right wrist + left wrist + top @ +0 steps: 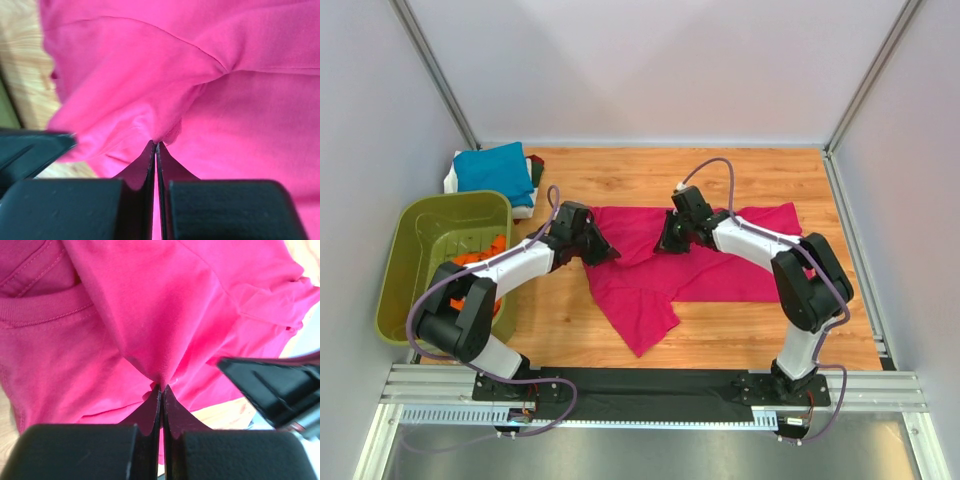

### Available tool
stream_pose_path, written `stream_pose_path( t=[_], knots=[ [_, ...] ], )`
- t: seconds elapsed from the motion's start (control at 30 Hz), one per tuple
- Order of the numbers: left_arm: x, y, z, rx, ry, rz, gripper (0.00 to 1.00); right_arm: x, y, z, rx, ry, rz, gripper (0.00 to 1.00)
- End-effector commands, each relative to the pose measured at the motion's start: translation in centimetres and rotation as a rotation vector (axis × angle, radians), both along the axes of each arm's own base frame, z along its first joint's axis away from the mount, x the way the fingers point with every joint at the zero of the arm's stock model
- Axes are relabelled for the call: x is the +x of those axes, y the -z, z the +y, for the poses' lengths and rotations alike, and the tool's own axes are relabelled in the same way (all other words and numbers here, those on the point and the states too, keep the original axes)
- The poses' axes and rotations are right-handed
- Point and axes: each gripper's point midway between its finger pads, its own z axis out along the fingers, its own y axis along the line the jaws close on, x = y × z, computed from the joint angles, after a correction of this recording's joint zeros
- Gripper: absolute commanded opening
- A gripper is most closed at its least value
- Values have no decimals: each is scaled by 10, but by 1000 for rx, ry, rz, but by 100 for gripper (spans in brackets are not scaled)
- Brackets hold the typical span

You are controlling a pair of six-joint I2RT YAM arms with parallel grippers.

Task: Fold and stack the t-shirts
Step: Fold the tshirt

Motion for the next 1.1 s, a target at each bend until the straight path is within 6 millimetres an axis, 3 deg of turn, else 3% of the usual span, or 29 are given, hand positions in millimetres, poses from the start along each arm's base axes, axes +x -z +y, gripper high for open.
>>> stream_pose_path(
  t=[0.0, 0.33, 0.63, 0.77, 0.93, 1.07],
  knots=[
    [0, -18, 0, -15, -4, -3, 0, 3, -35, 3, 28, 0, -64, 0],
    [-10, 9, 6, 28, -21, 81, 0, -24, -28, -14, -4, 6, 5, 0],
    [-13, 20, 8, 48, -17, 105, 2, -33, -17, -25, -52, 9, 34, 0],
    [-21, 31, 17, 81, -30, 119, 20, -38, 0, -28, -80, 0, 69, 0],
    [-23, 32, 20, 95, -19, 103, 35, -42, 16, -28, -110, -22, 109, 1],
    [-13, 12, 23, 138, 26, 7, 53, -35, 2, -26, -124, -55, 73, 28]
  ],
)
